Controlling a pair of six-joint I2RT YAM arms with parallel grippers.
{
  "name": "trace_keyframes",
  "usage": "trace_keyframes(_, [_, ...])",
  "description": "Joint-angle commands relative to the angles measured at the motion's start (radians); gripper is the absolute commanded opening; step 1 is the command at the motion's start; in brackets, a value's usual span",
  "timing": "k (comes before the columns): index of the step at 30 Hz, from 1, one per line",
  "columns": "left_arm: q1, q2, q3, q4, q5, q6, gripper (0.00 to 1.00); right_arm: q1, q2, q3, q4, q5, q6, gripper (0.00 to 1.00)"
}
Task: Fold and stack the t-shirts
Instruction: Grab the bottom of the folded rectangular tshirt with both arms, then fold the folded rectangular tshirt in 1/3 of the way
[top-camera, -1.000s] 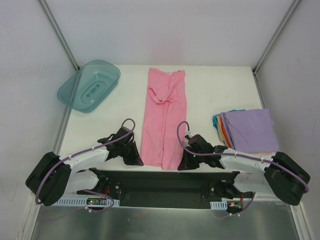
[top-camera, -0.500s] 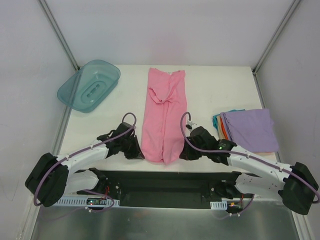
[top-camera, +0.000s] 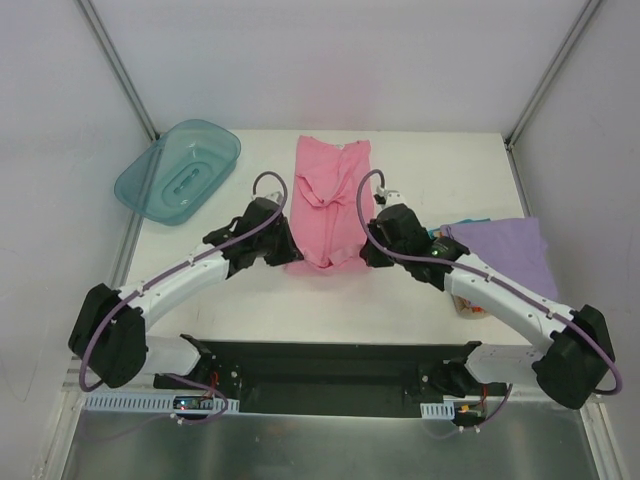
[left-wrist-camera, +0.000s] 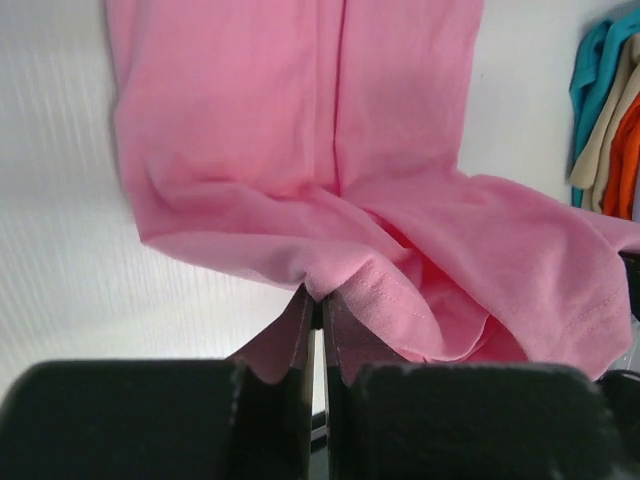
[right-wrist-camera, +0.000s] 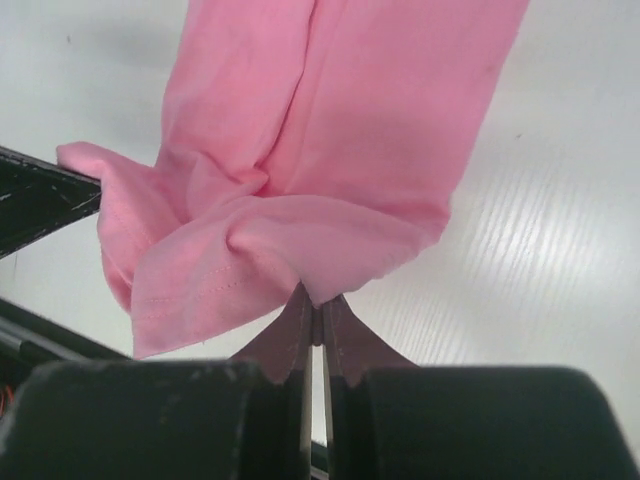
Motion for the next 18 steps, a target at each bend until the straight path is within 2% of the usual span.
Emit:
trace_keyframes(1, [0.062, 0.076, 0.141, -0.006, -0.043, 0.066, 0.0, -0.068, 0.066, 0.111, 0.01, 0.038, -0.068, 0.01])
trace_keyframes(10, [0.134, 0.242, 0.333, -0.005, -0.076, 0.129, 0.0, -0.188, 0.244, 0.256, 0.022, -0.042, -0.108, 0.01])
trace_keyframes(18, [0.2, 0.415, 0.459, -0.005, -0.006, 0.134, 0.0, -0.257, 0.41, 0.383, 0.025, -0.103, -0.135, 0.01])
